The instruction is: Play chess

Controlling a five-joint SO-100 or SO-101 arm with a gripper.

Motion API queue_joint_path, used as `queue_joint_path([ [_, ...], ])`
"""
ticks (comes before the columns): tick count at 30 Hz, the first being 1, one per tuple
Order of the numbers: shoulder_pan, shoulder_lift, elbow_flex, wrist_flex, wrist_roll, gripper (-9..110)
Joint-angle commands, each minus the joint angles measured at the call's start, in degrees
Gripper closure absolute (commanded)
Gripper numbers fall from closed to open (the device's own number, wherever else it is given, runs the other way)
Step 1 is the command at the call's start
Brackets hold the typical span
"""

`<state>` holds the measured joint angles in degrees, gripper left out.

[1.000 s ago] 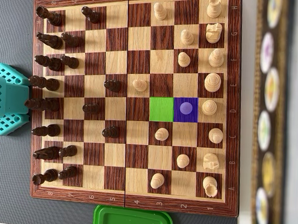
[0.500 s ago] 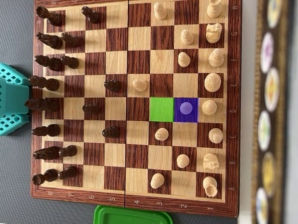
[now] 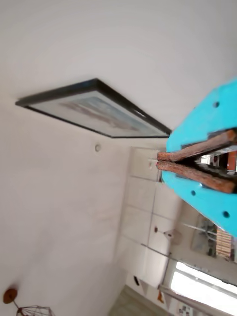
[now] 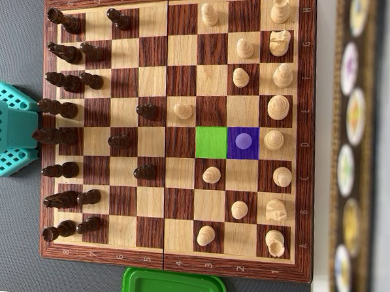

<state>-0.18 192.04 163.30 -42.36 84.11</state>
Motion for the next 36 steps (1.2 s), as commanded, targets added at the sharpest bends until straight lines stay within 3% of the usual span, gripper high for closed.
queue_joint_path([
  [1, 0.4, -0.1, -3.6, 9.1, -0.4, 102],
  [10, -0.2, -0.1, -8.7, 37.0, -0.4, 102],
  [22, -0.5, -0.2, -14.5, 85.3, 0.1, 102],
  [36, -5.4, -0.2, -14.0, 101.8, -0.1, 101],
])
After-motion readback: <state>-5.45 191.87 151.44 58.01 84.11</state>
